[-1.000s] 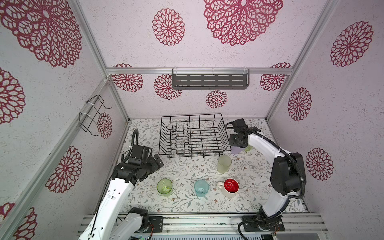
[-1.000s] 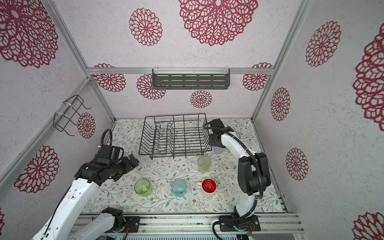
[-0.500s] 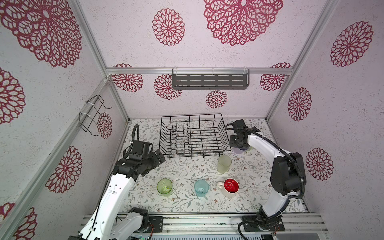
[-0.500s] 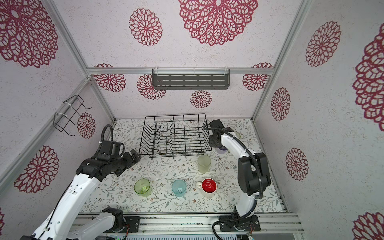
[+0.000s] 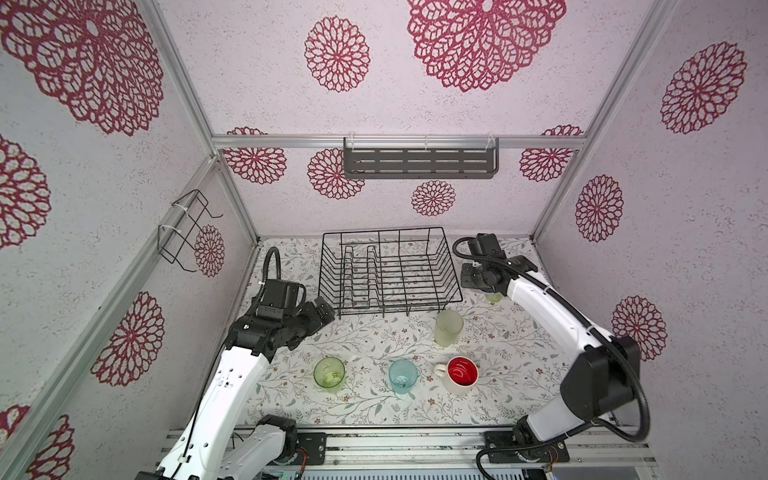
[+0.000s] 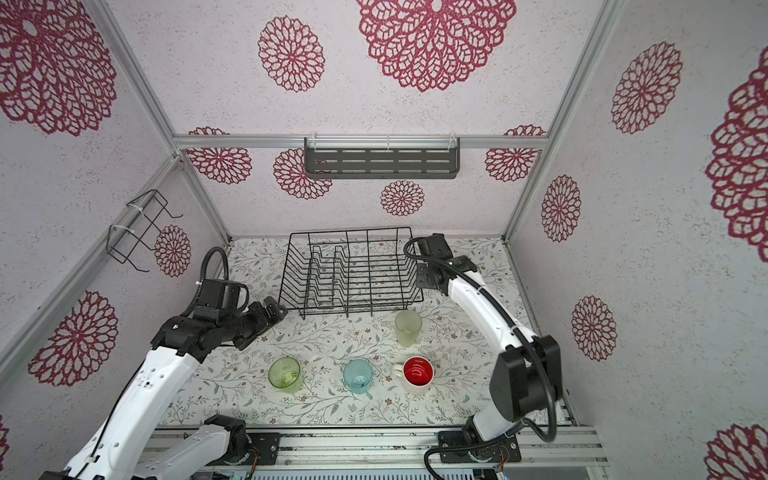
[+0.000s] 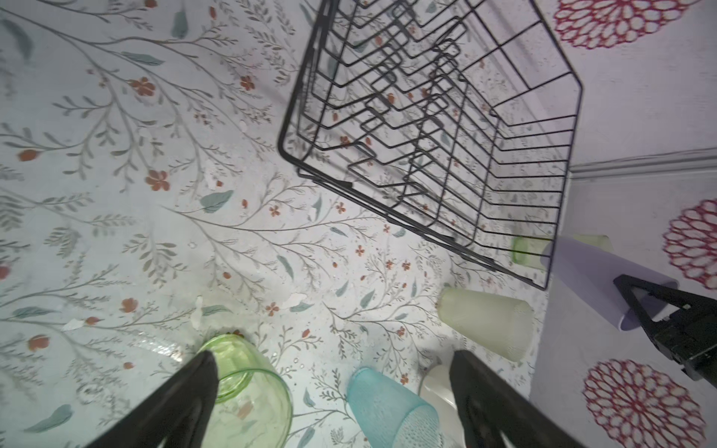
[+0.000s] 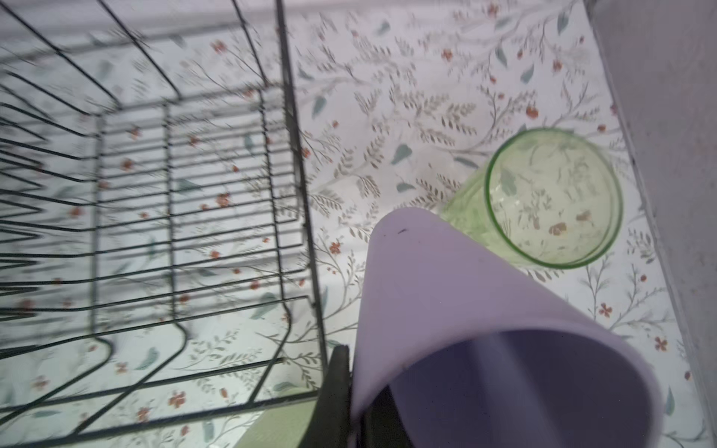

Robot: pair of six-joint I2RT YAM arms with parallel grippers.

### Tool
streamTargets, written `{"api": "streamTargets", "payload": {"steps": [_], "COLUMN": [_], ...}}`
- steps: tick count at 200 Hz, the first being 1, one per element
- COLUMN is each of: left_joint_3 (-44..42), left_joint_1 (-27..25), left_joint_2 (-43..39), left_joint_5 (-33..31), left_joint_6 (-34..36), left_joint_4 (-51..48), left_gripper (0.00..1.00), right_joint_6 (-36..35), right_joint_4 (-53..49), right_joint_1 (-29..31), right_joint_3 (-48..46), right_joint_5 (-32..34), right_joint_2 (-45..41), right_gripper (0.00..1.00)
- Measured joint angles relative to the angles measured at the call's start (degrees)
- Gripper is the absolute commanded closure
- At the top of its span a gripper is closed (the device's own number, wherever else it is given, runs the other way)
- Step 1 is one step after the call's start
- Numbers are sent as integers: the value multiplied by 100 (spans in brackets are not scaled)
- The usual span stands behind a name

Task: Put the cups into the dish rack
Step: 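Lift the lavender cup with the right gripper toward the left gripper, then grasp the lavender cup with the left gripper while the right gripper releases it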

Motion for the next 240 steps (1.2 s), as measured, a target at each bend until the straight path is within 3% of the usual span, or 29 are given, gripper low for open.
{"api": "streamTargets", "payload": {"steps": [36, 84, 113, 135, 185, 240], "left_joint_3": [-4, -236, -201, -186, -186, -273], "left_joint_1": [-9, -96, -527, -741, -824, -872], "left_joint_2": [0, 101, 372, 505, 546, 527], "left_joint_5": [1049, 2590, 3364, 3668, 4006, 4232], "left_joint_6": [-181, -673, -684, -680, -833, -1154], "left_joint_4": [1102, 3473, 4415, 4760, 5355, 5934], "left_gripper": [3, 3, 3, 3, 0, 15], "right_joint_6": [-151, -380, 205, 520, 791, 815], "right_joint_4": [1126, 3703, 5855, 6870, 7748, 7844], "right_joint_1": [46, 52, 125, 345, 791, 931], "right_joint_3": [-807, -2741, -3523, -3576, -3401, -3386], "right_joint_5": [-616, -2675, -4247, -5128, -6498, -7197], "right_joint_2": [-1322, -2778, -2979, -2822, -2481, -2404], "right_gripper": [100, 100, 100, 100, 100, 100]}}
